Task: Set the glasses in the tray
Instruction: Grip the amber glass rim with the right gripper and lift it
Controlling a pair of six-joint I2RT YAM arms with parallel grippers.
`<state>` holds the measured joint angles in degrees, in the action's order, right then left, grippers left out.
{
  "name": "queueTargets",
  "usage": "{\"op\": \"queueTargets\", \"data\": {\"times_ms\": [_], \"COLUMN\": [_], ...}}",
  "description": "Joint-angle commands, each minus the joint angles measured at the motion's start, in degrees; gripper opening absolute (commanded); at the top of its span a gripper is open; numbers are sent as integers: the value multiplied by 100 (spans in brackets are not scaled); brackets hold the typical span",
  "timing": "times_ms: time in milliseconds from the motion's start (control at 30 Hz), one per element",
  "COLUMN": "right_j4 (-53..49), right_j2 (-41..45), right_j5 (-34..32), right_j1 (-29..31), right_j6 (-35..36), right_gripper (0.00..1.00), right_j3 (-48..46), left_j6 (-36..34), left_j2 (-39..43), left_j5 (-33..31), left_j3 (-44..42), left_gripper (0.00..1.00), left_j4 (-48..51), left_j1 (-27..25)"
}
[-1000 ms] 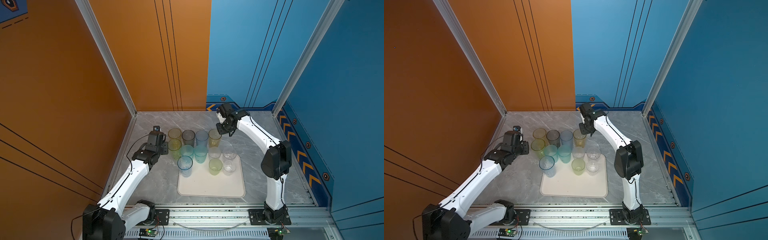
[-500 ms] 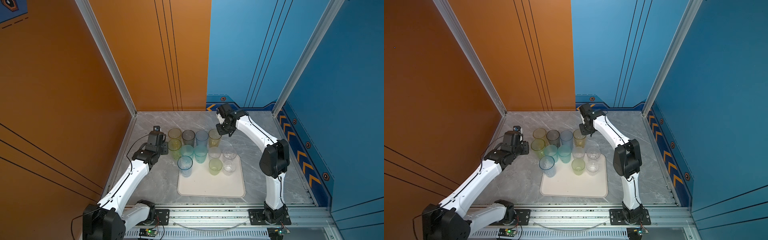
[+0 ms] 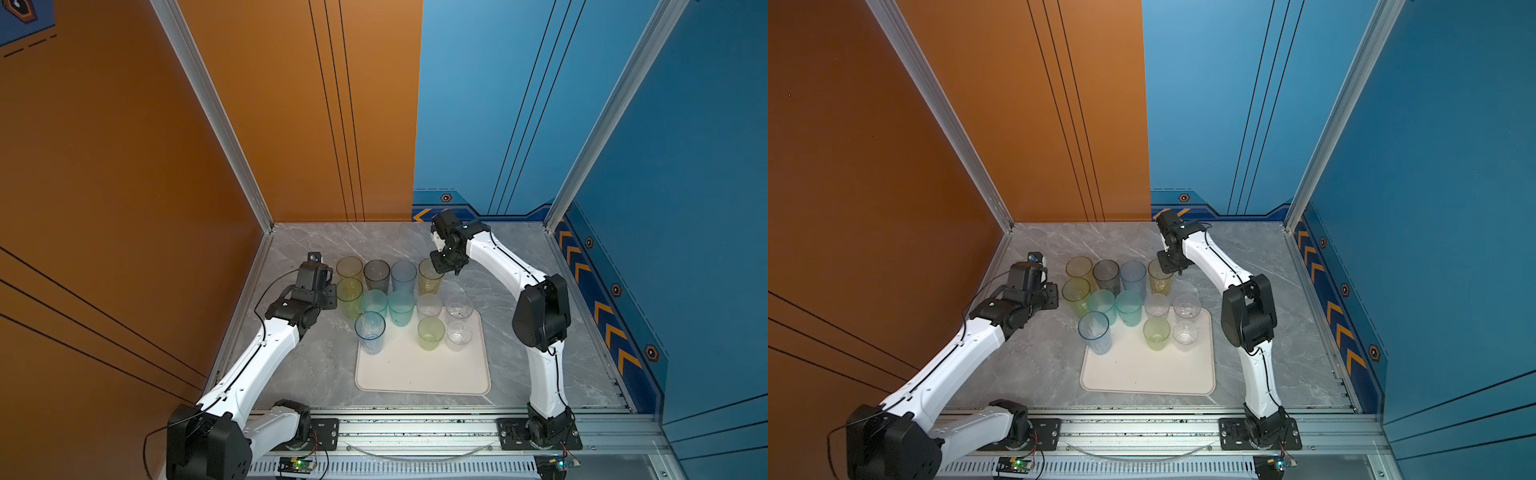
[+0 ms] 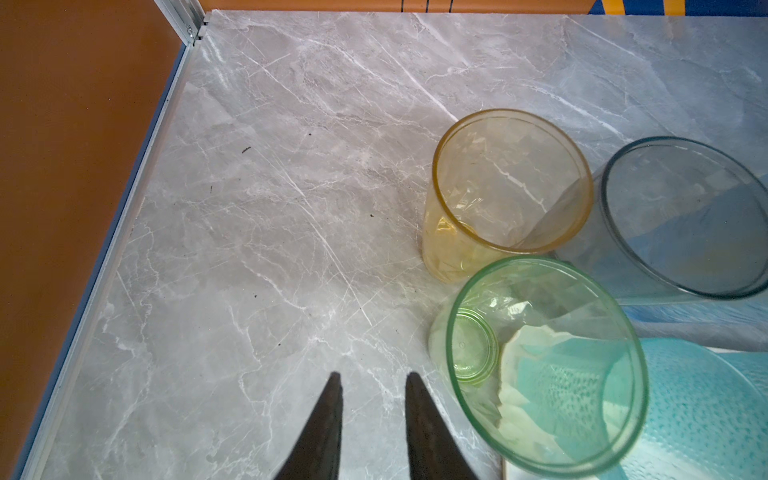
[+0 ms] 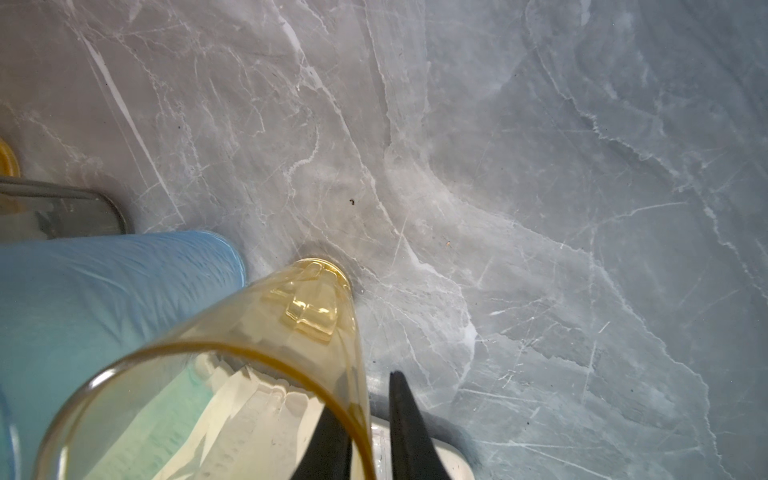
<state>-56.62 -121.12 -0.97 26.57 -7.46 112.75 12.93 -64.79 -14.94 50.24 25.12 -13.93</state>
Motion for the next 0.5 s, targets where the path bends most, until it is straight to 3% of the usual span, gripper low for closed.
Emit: {"op": "queueTargets", "data": {"times_ms": [0,467], "right_j4": [-207,-218], "right_j2": [-31,148], "right_j5": [80,-155], "right_j1": [-29,-30], "right_j6": [27,31], "right_gripper": [14,2], "right_j3": [135,70], "left_j6": [-63,-54], "left_j2": [-34,2], "left_j5": [-62,-22], "left_j3": [118,65], "left_gripper": [28,28], "left_j4": [80,80], "left_j1": [-13,-13]}}
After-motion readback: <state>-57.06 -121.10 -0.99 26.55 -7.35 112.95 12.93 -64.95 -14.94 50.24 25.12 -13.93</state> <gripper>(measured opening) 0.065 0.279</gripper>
